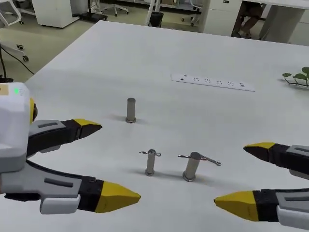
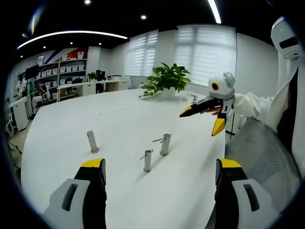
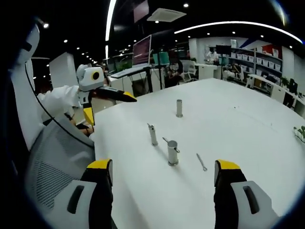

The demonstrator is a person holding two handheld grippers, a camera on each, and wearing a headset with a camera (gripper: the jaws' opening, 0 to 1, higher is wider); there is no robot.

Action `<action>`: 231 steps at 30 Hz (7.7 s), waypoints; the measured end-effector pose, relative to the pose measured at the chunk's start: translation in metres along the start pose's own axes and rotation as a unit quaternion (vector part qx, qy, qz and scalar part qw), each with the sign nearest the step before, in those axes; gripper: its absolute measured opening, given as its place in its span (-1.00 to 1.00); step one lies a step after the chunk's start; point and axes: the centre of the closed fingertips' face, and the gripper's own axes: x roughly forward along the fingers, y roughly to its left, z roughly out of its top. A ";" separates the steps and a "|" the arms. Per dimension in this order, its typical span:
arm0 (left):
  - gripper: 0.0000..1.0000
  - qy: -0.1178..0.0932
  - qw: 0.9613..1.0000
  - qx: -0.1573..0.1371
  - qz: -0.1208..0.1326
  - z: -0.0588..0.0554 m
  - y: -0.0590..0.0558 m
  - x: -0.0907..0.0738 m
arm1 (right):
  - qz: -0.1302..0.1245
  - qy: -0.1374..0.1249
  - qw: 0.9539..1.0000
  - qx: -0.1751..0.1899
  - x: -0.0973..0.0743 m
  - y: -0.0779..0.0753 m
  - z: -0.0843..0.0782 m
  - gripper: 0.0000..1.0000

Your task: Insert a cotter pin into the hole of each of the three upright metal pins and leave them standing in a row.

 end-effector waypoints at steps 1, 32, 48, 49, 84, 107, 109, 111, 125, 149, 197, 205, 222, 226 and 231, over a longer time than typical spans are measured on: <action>0.90 0.000 1.000 0.000 0.000 0.000 0.000 0.000 | -0.003 -0.002 1.000 0.006 -0.001 -0.002 0.000 0.76; 0.70 -0.029 0.995 0.014 0.093 0.047 0.106 0.034 | -0.060 0.020 0.998 0.022 -0.018 -0.017 -0.017 0.84; 0.19 0.000 0.993 -0.014 0.116 0.019 0.155 0.091 | -0.061 0.037 0.997 0.041 -0.021 -0.021 -0.030 0.82; 0.16 0.005 0.992 -0.018 0.121 0.015 0.160 0.096 | -0.062 0.036 0.996 0.043 -0.021 -0.021 -0.030 0.82; -0.81 0.042 0.989 0.004 0.141 0.001 0.190 0.112 | -0.049 0.063 0.996 0.052 -0.020 -0.010 -0.044 0.77; -0.81 0.006 0.996 0.063 0.063 0.085 0.089 0.075 | -0.056 0.034 0.997 0.034 -0.025 -0.006 -0.028 0.74; -0.81 0.005 0.995 0.081 0.050 0.090 0.072 0.076 | -0.056 0.031 0.997 0.033 -0.026 -0.005 -0.026 0.75; -0.81 0.002 0.996 0.084 0.040 0.094 0.058 0.077 | -0.056 0.030 0.997 0.031 -0.027 -0.004 -0.026 0.74; -0.81 0.001 0.990 0.137 -0.042 0.086 -0.029 0.087 | -0.058 0.026 0.998 0.025 -0.031 -0.001 -0.026 0.75; -0.81 0.092 0.981 0.132 -0.113 -0.005 -0.079 0.130 | -0.068 0.036 0.997 0.027 -0.042 -0.003 -0.030 0.75; -0.09 0.058 0.974 0.128 -0.178 -0.015 -0.100 0.109 | -0.055 0.043 0.997 0.032 -0.036 0.004 -0.039 0.75; 0.56 0.030 0.979 0.105 -0.173 -0.003 -0.092 0.074 | -0.050 0.046 0.997 0.032 -0.034 0.003 -0.041 0.75; 0.98 0.047 0.992 0.051 -0.102 -0.025 -0.051 0.031 | -0.065 0.052 0.996 0.035 -0.032 -0.015 -0.034 0.48; 0.98 0.048 0.994 0.038 -0.090 -0.031 -0.044 0.030 | -0.070 0.035 0.996 0.040 -0.032 -0.024 -0.023 0.32; 0.97 0.064 0.995 0.027 -0.072 -0.047 -0.035 0.027 | -0.069 0.061 0.996 0.009 -0.030 -0.035 -0.020 0.27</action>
